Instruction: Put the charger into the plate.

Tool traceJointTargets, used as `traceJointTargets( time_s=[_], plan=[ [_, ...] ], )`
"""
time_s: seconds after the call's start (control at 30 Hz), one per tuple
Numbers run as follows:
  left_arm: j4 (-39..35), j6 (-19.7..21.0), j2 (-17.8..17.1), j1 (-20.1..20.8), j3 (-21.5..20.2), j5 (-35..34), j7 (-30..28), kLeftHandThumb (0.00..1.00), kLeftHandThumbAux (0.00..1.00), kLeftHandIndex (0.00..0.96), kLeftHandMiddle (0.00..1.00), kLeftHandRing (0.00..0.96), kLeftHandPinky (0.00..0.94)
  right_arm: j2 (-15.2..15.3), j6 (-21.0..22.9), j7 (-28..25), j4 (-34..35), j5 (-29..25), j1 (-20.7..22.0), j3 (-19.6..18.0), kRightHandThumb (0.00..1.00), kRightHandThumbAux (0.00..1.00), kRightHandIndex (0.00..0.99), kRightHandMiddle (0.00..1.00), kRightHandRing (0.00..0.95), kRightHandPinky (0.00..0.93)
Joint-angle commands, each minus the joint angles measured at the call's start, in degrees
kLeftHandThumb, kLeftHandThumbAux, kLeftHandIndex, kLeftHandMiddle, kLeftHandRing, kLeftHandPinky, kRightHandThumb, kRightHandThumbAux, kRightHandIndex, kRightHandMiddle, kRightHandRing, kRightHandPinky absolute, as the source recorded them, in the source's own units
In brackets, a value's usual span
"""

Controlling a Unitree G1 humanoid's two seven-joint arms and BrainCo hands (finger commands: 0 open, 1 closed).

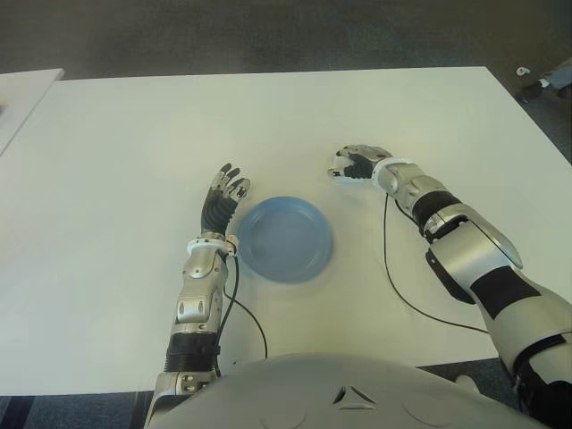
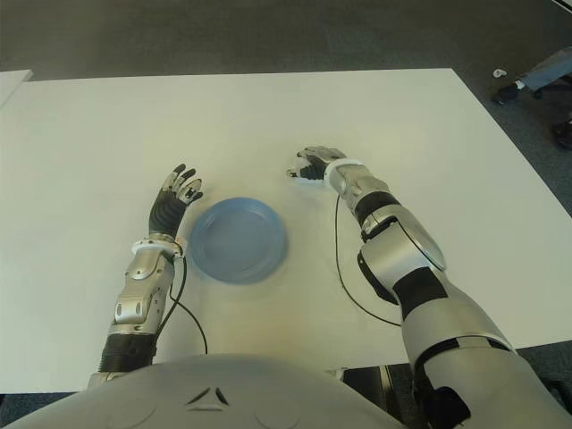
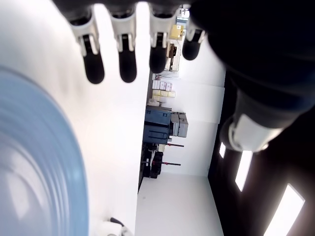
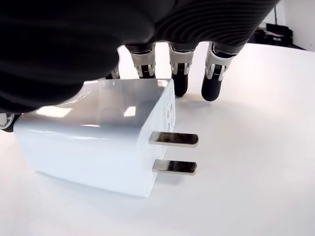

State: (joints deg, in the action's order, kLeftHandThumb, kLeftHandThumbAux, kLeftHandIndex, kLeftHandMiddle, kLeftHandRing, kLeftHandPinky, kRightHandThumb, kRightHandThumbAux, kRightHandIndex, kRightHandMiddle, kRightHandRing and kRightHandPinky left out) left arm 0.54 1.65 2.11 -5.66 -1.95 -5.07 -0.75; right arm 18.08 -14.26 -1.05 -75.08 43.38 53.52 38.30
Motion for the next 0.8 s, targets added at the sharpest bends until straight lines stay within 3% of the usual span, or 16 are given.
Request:
traceJointTargets(
  time_s=[0.03,0.17,0.3,0.43,0.5,0.57,0.67,0.8],
  plan=[
    [-0.1,0.7,-0.1,-0.7,0.2,-0.1,-0.4,0.126,0.589,0.039,0.124,0.158,0.217,-0.1,-2.6,0.8,-1.1,1.3,-2.9,1.1,0.382,0.136,0.000,0.000,0.000,0.000],
    [-0.3,0.5,-0.1,-0.9,0.3,0.1,-0.3,0.109,0.587,0.041,0.134,0.172,0.231,0.2,-3.8,4.3,-1.0,1.3,-3.4,1.3,0.388,0.136,0.000,0.000,0.000,0.000],
    [-0.1,0.4,-0.2,-0.8,0.3,0.2,-0.3,0.095,0.581,0.043,0.136,0.171,0.224,0.7,-4.9,12.7,-0.5,3.1,-4.0,2.7,0.395,0.152,0.015,0.050,0.043,0.064],
    [-0.2,0.4,-0.2,-0.9,0.4,0.2,-0.3,0.085,0.579,0.046,0.138,0.171,0.228,0.8,-5.3,17.4,-0.7,4.2,-4.3,3.2,0.415,0.164,0.131,0.240,0.242,0.263],
    [-0.4,0.6,-0.3,-1.0,0.5,0.2,-0.3,0.082,0.578,0.047,0.139,0.172,0.229,1.0,-5.9,22.9,-0.5,5.1,-4.8,3.7,0.422,0.177,0.186,0.336,0.343,0.367],
    [-0.6,0.8,-0.4,-1.1,0.6,0.3,-0.4,0.075,0.574,0.048,0.140,0.169,0.221,1.2,-6.1,28.8,-0.4,6.3,-5.2,4.4,0.435,0.243,0.327,0.532,0.531,0.577],
    [-0.8,1.0,-0.4,-1.1,0.7,0.2,-0.4,0.067,0.572,0.048,0.137,0.161,0.208,1.4,-5.1,36.9,-0.6,8.8,-5.5,6.1,0.433,0.343,0.479,0.690,0.693,0.744],
    [-1.0,1.5,-0.3,-1.1,0.7,0.1,-0.1,0.064,0.575,0.050,0.138,0.161,0.211,1.6,-2.5,46.3,-1.1,12.8,-5.5,9.0,0.393,0.440,0.609,0.783,0.787,0.838]
  ],
)
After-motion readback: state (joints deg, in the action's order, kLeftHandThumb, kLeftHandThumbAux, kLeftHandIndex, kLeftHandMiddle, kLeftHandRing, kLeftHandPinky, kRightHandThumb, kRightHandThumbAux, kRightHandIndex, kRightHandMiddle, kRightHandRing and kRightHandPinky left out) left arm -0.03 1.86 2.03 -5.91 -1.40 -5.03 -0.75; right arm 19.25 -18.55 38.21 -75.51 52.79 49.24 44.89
